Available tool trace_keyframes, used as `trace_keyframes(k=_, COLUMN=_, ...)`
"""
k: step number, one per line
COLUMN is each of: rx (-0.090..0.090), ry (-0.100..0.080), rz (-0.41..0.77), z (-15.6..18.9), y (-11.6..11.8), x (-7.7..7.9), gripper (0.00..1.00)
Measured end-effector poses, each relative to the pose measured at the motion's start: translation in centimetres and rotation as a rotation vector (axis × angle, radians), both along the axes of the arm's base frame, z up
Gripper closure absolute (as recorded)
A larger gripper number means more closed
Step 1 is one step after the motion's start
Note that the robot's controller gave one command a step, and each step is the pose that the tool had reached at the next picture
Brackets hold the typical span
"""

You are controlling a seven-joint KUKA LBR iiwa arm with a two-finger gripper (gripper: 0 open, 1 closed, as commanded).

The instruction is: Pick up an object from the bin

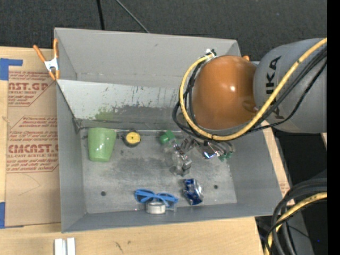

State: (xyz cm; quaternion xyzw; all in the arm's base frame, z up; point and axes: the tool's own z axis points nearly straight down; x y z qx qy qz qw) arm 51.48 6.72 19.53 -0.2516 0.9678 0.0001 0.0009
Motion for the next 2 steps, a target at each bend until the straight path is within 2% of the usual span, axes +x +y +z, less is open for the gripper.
trace_keyframes(k=1, rx=0.001, ry=0.0, rz=-0.001, z=0.0, y=0.0, x=0.0, gripper=0.0)
trace_keyframes(k=2, rx=0.001, ry=0.004, rz=0.086, z=-10.5, y=1.5, x=-3.2, gripper=0.0)
